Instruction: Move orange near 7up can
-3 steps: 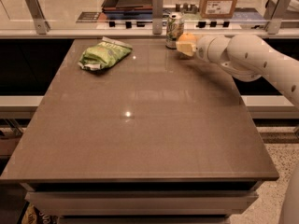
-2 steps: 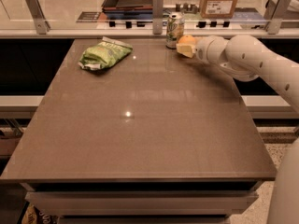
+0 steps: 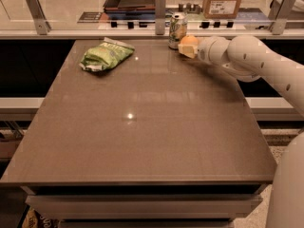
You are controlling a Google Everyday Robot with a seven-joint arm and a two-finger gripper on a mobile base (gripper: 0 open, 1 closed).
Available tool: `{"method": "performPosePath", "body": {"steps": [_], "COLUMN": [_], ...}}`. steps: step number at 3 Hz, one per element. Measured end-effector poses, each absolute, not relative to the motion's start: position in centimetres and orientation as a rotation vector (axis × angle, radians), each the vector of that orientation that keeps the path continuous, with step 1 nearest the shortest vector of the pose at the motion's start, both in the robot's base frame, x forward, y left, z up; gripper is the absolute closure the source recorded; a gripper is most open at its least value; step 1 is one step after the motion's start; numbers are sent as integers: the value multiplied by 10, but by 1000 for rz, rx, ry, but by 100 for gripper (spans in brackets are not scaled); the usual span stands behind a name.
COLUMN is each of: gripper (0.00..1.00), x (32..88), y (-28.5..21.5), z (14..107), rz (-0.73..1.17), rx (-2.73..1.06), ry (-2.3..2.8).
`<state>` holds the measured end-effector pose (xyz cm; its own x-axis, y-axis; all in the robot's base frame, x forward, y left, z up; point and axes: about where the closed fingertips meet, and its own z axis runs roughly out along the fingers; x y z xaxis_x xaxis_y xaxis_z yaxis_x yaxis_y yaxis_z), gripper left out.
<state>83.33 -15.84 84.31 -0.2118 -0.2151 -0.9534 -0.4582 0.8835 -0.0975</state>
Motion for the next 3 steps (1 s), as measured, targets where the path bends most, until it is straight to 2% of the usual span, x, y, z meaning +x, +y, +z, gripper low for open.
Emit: {"method": "performPosePath", "body": {"steps": [3], "gripper": [13], "x": [835], "y": [-151], "z": [840], "rz": [250], "rx": [-515], "ry": [1798]}}
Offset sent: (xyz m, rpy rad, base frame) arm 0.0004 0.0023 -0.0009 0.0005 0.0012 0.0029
